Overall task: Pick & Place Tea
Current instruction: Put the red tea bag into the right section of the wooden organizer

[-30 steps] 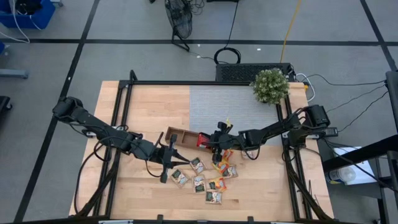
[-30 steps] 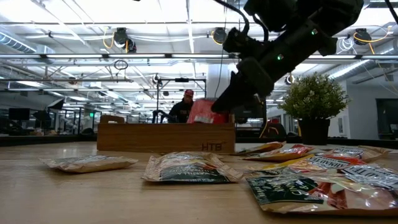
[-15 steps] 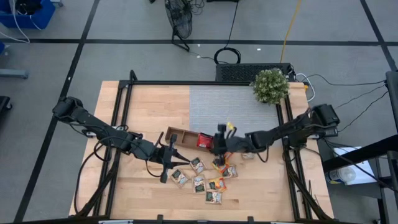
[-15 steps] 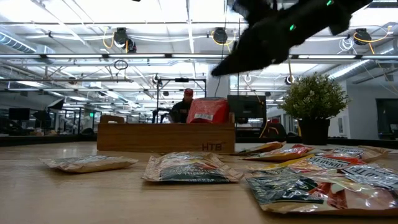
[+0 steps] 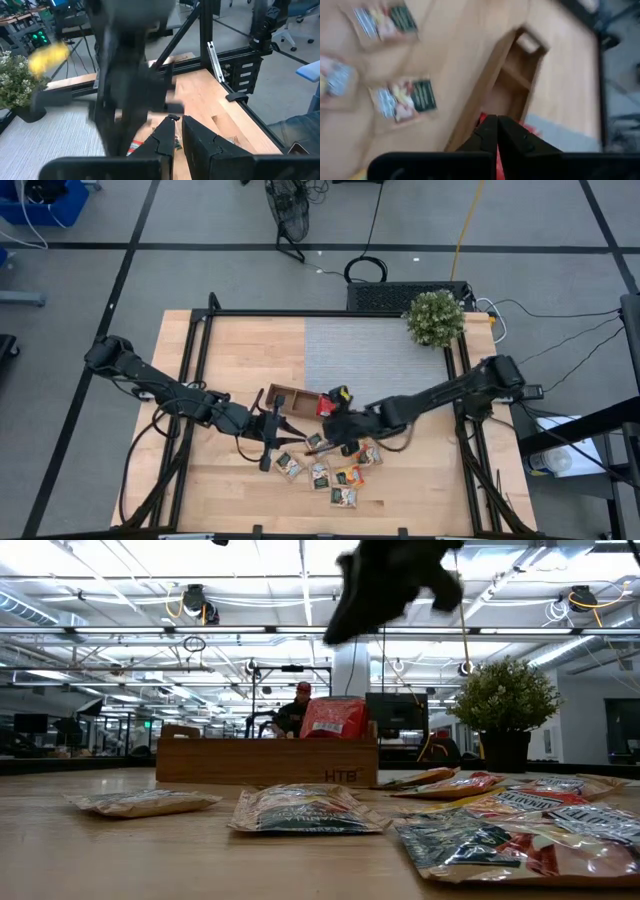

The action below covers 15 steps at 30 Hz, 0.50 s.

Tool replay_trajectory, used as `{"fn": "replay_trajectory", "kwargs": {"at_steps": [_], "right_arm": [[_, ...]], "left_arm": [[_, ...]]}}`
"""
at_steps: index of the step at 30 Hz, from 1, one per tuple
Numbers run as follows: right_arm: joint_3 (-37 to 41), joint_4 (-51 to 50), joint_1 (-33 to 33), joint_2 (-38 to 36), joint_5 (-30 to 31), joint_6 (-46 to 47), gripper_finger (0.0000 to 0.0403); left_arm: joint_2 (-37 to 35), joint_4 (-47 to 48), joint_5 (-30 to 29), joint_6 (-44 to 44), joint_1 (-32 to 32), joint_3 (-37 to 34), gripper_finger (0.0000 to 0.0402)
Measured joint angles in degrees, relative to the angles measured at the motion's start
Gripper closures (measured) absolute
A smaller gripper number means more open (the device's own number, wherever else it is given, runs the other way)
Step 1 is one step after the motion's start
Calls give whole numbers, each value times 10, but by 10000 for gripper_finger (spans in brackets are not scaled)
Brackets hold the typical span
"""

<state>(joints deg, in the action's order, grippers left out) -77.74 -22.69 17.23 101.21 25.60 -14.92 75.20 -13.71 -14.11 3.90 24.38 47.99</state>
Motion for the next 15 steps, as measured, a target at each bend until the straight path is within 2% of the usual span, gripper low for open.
{"fn": "replay_trajectory", "kwargs": {"at_steps": [5, 15], "right_arm": [[-1, -8, -29, 65, -3, -12, 403], [-2, 3, -49, 111, -7, -13, 403]], "left_arm": [[0, 8, 0, -1, 1, 0, 360], [0, 20, 0, -6, 1, 0, 360]]}}
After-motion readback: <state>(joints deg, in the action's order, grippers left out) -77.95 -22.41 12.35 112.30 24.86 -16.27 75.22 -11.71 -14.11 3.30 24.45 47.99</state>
